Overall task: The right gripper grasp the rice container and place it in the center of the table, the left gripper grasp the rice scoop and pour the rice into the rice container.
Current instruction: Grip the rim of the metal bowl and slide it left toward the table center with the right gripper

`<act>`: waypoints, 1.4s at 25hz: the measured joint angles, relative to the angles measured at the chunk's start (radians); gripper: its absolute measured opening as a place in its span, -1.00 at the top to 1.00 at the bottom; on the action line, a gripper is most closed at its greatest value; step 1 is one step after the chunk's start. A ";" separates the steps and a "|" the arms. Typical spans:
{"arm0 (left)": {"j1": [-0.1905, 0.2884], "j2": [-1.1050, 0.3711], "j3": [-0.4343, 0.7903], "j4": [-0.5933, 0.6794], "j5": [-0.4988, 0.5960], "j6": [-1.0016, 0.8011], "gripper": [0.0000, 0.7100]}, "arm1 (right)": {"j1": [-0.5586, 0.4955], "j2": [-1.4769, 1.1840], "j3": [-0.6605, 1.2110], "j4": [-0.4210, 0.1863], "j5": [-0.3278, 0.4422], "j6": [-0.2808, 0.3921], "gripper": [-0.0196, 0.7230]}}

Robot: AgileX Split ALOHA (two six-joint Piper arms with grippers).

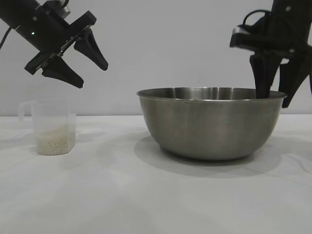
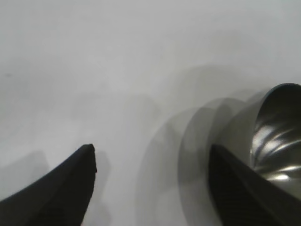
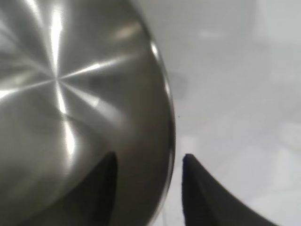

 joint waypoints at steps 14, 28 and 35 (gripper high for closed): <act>0.000 0.000 0.000 0.000 0.001 0.000 -0.27 | 0.104 0.000 -0.039 0.070 0.009 -0.002 0.95; 0.000 0.000 0.000 0.000 0.021 0.000 -0.27 | 0.111 0.000 -0.198 -0.082 0.035 -0.002 -0.48; 0.000 0.000 0.000 0.000 0.023 0.000 -0.27 | 0.074 -0.024 -0.239 -0.181 0.048 0.009 -0.48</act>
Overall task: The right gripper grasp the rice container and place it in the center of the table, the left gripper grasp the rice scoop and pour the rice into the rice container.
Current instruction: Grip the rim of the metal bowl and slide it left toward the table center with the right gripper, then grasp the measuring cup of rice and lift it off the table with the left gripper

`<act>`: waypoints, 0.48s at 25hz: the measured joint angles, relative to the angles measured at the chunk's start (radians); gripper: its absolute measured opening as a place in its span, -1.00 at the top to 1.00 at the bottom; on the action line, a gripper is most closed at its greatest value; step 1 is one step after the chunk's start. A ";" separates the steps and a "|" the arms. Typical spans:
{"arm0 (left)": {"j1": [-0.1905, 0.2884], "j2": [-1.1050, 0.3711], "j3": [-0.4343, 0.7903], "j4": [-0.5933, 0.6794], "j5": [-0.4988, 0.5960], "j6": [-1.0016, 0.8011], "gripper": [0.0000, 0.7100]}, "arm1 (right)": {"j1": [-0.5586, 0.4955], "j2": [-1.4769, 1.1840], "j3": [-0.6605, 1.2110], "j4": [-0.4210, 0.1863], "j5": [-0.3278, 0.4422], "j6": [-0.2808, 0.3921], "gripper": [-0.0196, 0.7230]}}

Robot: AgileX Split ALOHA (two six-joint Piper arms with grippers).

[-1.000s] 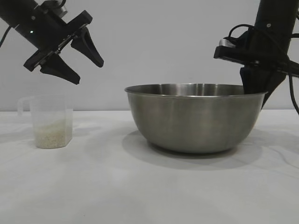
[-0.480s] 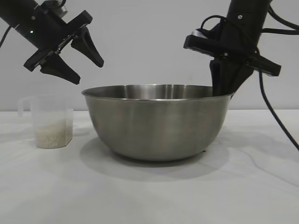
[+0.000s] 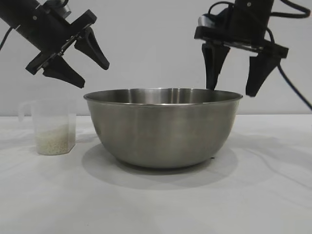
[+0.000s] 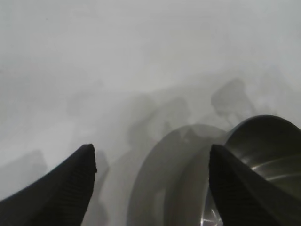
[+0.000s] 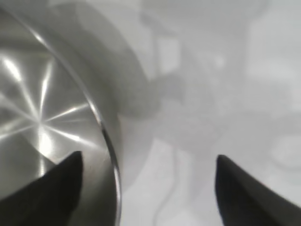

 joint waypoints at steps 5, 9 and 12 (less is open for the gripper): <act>0.000 0.000 0.000 0.000 0.000 0.000 -0.27 | -0.095 -0.065 0.000 -0.009 0.004 0.011 -0.48; 0.000 0.000 0.000 0.000 0.000 0.000 -0.27 | -0.154 -0.151 0.007 -0.015 0.005 0.016 -0.48; 0.000 0.000 0.000 0.000 0.000 0.000 -0.27 | -0.178 -0.248 0.063 -0.015 0.006 0.016 -0.48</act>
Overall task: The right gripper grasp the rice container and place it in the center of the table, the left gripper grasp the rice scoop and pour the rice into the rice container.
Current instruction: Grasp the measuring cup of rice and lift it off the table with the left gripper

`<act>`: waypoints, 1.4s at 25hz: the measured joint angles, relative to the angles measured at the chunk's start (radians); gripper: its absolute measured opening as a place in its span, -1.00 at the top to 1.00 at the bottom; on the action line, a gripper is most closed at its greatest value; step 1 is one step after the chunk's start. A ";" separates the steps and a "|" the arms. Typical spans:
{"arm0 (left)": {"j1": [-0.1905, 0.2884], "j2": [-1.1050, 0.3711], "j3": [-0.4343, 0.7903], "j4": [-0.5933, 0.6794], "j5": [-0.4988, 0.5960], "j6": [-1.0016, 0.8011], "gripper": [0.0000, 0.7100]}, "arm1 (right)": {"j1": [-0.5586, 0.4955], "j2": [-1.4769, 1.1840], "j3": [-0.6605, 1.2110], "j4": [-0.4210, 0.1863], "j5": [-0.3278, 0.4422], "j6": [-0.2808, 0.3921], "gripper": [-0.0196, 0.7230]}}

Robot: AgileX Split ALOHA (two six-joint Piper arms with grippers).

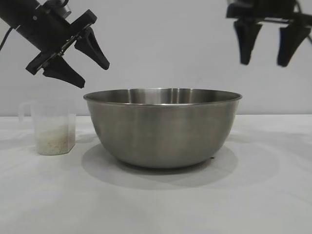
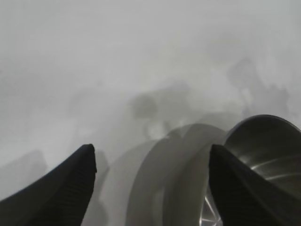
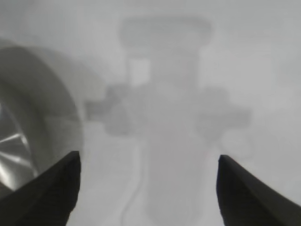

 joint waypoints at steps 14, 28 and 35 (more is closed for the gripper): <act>0.000 0.000 0.000 0.000 0.000 0.000 -0.27 | -0.014 -0.655 0.519 -0.015 0.013 0.000 -0.48; 0.000 0.000 0.000 0.000 0.000 0.000 -0.27 | -0.014 -1.444 1.128 -0.019 -0.028 0.000 -0.48; 0.000 0.000 0.000 0.000 0.000 0.000 -0.27 | -0.014 -1.756 1.249 -0.022 -0.086 0.000 -0.48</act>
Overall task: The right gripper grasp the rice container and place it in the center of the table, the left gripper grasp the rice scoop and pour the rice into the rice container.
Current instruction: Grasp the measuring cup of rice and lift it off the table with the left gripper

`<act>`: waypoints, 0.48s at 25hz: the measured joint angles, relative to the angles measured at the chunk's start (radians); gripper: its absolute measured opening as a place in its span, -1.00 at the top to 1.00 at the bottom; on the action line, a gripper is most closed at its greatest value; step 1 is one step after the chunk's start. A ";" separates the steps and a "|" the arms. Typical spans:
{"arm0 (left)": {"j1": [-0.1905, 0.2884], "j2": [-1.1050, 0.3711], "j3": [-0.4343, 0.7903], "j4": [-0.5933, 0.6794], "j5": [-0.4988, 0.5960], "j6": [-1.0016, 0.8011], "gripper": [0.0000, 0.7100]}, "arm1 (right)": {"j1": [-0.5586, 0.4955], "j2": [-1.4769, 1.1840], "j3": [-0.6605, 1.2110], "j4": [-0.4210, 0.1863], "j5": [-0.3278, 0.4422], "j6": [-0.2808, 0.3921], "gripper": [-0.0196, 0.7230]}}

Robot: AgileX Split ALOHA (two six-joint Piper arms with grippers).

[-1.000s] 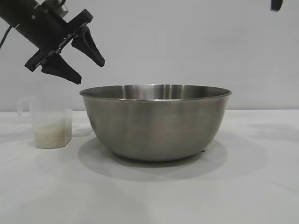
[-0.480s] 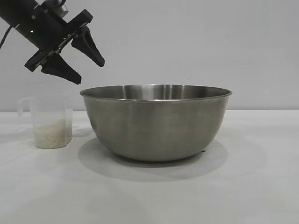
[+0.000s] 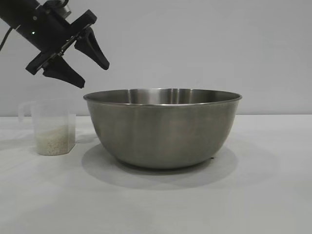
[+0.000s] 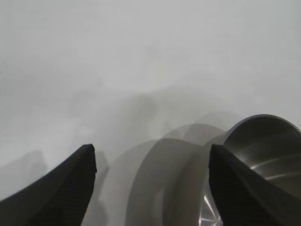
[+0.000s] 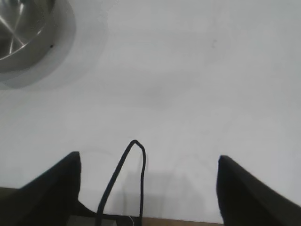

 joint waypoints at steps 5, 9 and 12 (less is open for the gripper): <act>0.000 0.000 0.000 0.000 0.000 0.002 -0.27 | 0.000 -0.096 0.002 0.000 -0.002 0.000 -0.48; 0.000 0.002 0.000 0.002 0.000 0.007 -0.27 | 0.000 -0.098 0.002 0.002 -0.004 0.000 -0.48; 0.000 -0.013 0.000 0.023 0.000 0.006 -0.27 | 0.000 -0.098 0.002 0.002 -0.004 0.000 -0.48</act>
